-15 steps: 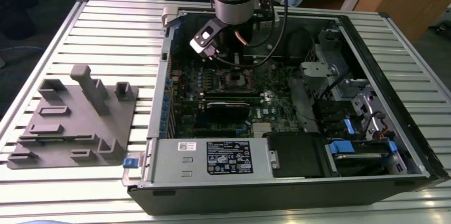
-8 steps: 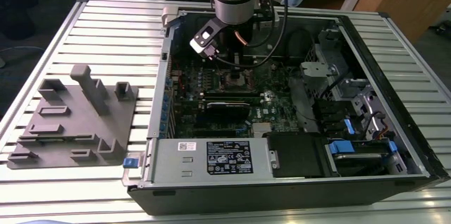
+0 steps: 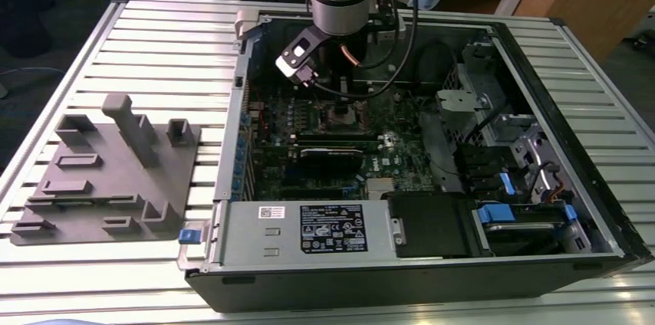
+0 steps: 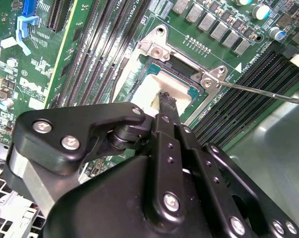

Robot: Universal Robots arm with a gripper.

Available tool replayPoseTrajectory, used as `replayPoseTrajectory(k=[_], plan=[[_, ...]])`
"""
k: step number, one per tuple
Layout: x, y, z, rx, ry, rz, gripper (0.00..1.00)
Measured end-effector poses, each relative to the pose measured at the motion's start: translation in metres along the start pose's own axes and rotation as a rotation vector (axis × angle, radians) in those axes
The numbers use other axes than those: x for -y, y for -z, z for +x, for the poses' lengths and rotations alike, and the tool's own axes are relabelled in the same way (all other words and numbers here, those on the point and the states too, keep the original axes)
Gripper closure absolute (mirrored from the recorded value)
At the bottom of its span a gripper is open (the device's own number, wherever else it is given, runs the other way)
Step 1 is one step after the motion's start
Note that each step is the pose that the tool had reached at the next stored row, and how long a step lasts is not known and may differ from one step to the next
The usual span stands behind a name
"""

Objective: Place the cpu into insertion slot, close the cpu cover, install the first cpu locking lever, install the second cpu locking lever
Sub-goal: 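Place the cpu into insertion slot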

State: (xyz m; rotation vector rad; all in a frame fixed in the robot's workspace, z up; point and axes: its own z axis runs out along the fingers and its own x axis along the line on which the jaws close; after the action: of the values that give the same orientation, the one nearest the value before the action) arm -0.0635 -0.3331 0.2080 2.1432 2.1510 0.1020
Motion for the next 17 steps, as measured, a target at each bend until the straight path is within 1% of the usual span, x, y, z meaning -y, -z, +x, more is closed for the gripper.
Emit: replayPoseTrajectory(k=[5, 7, 8, 9, 12, 13, 14, 17], plan=[[0.0, 0.0, 0.0, 0.0, 0.0, 0.0003, 0.89], [-0.0004, -0.0001, 0.0, -0.0001, 0.0, 0.0034, 0.89], [-0.0008, -0.0002, 0.0001, 0.0, -0.001, 0.0085, 0.89], [-0.0013, -0.0002, 0.0, 0.0002, -0.002, 0.0163, 0.89], [-0.0035, -0.0004, 0.0, 0.0004, -0.003, 0.0466, 0.89], [-0.0053, -0.0006, 0.0, 0.0003, -0.003, 0.054, 0.89], [-0.0072, -0.0009, 0.0, 0.0003, -0.003, 0.0565, 0.89], [-0.0137, -0.0019, 0.0, 0.0002, -0.003, 0.0603, 0.89]])
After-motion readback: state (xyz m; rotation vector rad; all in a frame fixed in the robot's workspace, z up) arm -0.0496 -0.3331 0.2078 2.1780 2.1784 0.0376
